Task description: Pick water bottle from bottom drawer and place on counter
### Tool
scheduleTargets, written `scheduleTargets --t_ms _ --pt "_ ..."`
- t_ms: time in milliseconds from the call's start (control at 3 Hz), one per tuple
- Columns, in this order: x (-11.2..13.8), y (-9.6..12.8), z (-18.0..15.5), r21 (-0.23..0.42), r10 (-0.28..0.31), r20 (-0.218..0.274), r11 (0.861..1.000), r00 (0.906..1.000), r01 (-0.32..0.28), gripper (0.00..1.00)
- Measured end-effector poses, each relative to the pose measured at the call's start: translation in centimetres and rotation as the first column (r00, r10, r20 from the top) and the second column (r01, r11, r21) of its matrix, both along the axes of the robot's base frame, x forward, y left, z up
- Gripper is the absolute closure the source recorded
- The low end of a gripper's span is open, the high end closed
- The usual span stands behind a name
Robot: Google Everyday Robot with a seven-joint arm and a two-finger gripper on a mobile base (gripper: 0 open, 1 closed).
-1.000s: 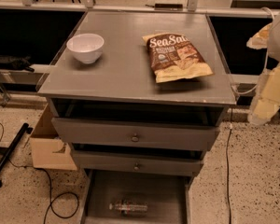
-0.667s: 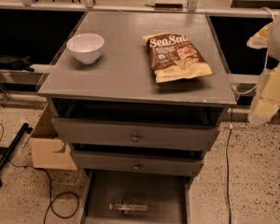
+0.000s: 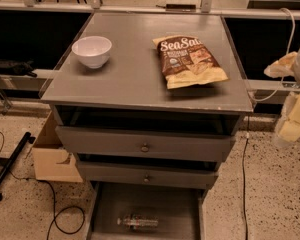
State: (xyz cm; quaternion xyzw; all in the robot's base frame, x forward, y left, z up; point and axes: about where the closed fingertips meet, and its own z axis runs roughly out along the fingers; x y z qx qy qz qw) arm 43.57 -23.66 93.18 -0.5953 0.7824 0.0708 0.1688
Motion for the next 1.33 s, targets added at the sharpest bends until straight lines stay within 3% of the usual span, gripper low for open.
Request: scheduleTargets --t_ms 333,667,1000,1333 --pt "-1.2 0.2 -2.4 0.144 0.045 -0.066 0.989 0.9968 -0.035 0.00" --pt "-3.0 0.3 -3.5 0.311 0.092 -0.109 0.949 0.9898 -0.054 0.00" --pt "-2.5 0.8 -3.0 0.347 0.091 -0.093 0.936 0.9914 -0.054 0.00" --pt "-1.7 0.9 -2.6 0.336 0.081 -0.073 0.940 0.9940 -0.052 0.00"
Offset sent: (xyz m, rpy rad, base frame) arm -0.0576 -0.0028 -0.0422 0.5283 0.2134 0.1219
